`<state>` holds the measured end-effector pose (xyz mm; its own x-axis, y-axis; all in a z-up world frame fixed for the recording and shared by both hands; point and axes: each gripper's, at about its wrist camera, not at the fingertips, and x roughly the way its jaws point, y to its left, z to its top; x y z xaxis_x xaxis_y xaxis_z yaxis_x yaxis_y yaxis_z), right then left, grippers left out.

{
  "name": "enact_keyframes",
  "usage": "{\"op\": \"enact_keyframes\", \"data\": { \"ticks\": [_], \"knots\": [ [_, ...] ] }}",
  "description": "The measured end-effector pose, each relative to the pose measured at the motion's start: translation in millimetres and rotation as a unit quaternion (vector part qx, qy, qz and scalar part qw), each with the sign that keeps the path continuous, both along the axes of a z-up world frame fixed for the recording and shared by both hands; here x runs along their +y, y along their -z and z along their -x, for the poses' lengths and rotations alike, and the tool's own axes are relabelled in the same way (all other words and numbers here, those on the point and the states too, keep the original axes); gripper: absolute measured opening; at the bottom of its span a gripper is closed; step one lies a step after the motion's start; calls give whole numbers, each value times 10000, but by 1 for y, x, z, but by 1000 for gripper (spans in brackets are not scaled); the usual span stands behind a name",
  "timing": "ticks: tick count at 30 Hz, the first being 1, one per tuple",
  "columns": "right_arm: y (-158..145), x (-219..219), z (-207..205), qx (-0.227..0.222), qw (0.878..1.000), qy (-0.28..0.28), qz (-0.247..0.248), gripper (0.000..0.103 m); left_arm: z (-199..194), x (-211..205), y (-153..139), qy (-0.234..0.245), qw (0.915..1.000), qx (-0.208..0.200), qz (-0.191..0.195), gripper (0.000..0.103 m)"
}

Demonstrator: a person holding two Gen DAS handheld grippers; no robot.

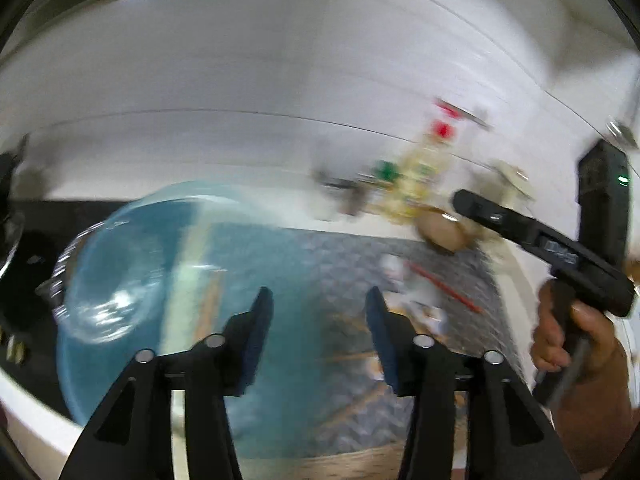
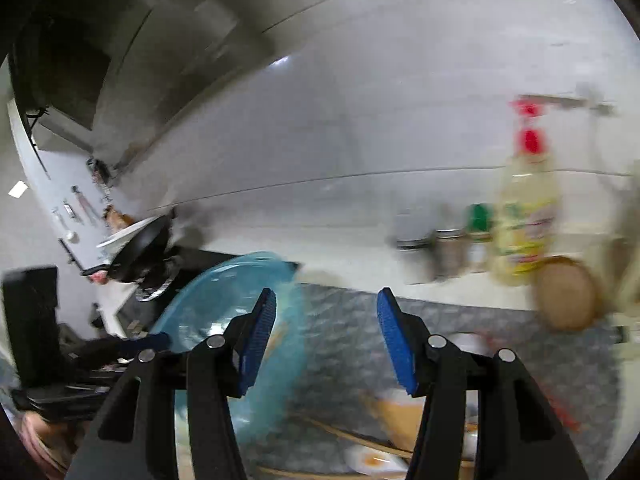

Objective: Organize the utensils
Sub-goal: 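Grasp a chopstick with the left tool while the right tool grasps a metal spoon, then lower the chopstick into the blue basin and open the left tool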

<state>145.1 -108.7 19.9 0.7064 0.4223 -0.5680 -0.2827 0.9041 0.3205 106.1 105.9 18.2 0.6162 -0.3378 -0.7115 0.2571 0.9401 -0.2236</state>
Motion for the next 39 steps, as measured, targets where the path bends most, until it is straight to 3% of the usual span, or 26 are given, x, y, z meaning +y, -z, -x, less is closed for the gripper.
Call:
{"op": "enact_keyframes", "data": {
  "ticks": [3,7,10,16,18,20,23,25,26,29,35,39],
  "knots": [
    [16,-47,10,265,9991,312,57,52,7,-47,21,599,9979,136,-184,63],
    [52,-90,21,838,9955,440,-80,52,18,-104,84,1498,9835,613,-805,63],
    [72,-104,28,1124,9930,347,-112,52,16,-116,134,1531,9749,1076,-1209,63],
    [101,-99,47,1482,9889,-12,-74,52,10,-114,178,1490,9656,1280,-1701,52],
    [109,-97,52,1597,9871,-98,-49,51,7,-115,194,1511,9611,1412,-1833,42],
    [114,-93,56,1677,9857,-154,-69,51,8,-117,195,1504,9627,1292,-1838,41],
    [123,-88,61,1786,9836,-260,-45,50,12,-119,193,1489,9646,1318,-1732,22],
    [128,-81,65,1866,9816,-399,34,43,15,-121,190,1478,9651,1380,-1663,18],
    [131,-78,67,1909,9804,-481,36,35,16,-120,185,1421,9680,1397,-1526,7],
    [142,-68,74,2081,9751,-746,153,31,14,-108,161,1166,9777,1483,-922,7],
    [167,-46,70,2290,9676,-959,453,30,14,-100,129,1073,9832,1227,-815,7],
    [182,-38,63,2330,9663,-908,611,11,10,-99,117,1035,9851,1239,-593,7]
  ]
}}
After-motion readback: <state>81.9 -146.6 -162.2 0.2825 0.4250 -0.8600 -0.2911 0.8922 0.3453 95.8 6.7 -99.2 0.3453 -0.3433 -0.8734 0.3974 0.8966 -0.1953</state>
